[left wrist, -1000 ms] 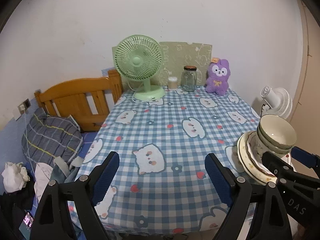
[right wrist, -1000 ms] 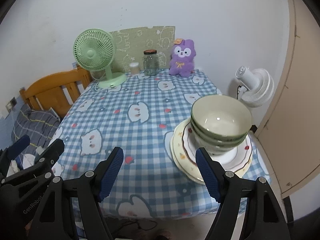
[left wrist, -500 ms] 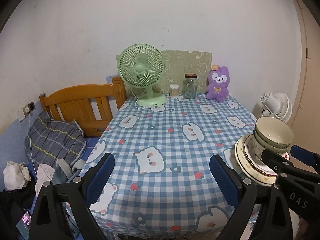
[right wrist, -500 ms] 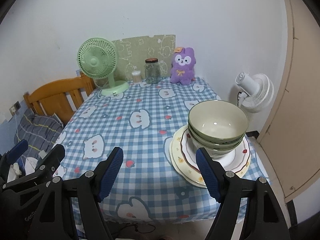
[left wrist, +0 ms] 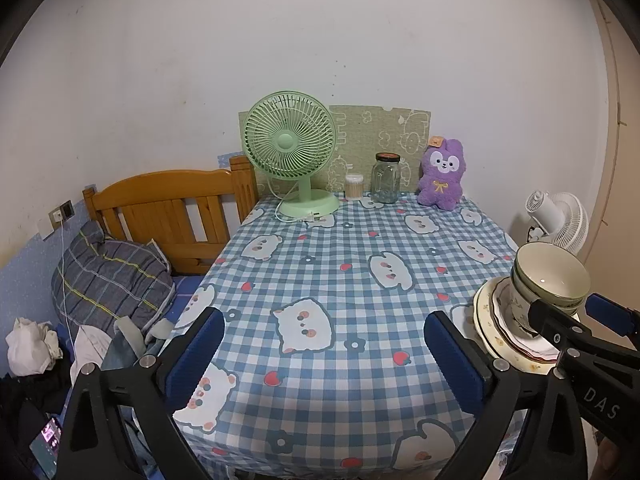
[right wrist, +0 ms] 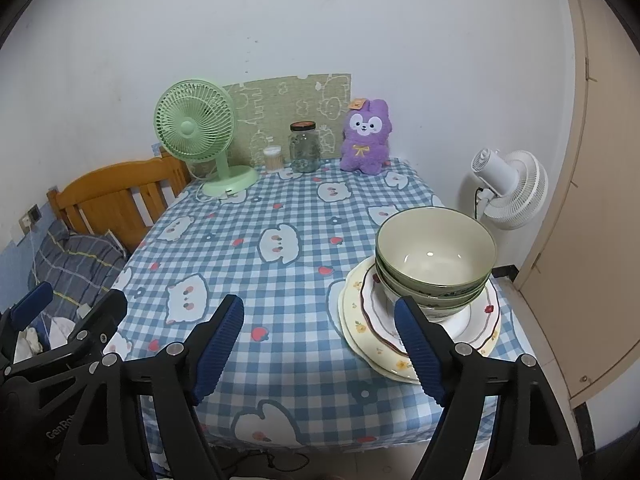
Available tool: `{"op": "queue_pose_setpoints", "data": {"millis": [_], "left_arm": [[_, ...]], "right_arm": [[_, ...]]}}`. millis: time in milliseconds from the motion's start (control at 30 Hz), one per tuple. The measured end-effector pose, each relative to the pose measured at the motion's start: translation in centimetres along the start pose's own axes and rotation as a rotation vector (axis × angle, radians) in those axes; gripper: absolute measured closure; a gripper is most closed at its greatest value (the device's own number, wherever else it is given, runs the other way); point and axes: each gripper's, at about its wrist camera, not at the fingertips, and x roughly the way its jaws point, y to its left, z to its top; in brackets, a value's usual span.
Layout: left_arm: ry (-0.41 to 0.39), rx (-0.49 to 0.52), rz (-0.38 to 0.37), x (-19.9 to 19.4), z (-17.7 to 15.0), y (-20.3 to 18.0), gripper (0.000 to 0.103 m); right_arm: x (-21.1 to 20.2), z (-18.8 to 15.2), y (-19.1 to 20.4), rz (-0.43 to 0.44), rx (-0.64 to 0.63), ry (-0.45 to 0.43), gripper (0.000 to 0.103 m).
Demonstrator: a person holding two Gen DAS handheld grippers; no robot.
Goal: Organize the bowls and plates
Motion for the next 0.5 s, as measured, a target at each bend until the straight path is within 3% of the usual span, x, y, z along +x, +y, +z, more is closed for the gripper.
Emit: {"op": "queue_pose_setpoints", "data": {"millis": [500], "left_arm": [[0.009,-0.009,0.01,0.68,0.4,0.28,0.001]], "right_arm": [[0.5,0.25,-0.07,-0.002,0.003,0.009,0.017]]}}
